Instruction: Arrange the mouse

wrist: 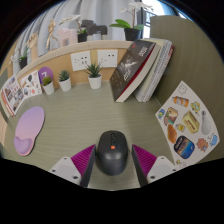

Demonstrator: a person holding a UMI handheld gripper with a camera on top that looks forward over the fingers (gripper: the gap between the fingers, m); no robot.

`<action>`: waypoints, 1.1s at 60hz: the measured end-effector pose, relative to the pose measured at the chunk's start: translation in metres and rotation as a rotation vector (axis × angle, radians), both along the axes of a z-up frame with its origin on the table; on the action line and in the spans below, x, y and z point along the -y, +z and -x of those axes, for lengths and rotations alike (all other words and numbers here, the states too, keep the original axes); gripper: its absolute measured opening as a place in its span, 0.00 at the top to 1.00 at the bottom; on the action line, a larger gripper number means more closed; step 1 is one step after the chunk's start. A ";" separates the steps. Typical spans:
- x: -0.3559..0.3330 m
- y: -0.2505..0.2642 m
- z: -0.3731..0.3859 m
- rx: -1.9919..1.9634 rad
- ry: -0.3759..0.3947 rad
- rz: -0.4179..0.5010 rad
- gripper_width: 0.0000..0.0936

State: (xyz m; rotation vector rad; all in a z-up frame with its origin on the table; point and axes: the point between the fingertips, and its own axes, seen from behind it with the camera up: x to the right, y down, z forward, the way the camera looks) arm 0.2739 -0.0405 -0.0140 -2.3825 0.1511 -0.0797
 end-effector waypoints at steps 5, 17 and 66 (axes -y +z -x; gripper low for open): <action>-0.014 -0.001 0.000 -0.018 0.000 -0.004 0.45; -0.023 0.000 -0.001 -0.005 -0.009 -0.030 0.54; -0.104 0.301 0.222 0.025 0.031 -0.422 0.64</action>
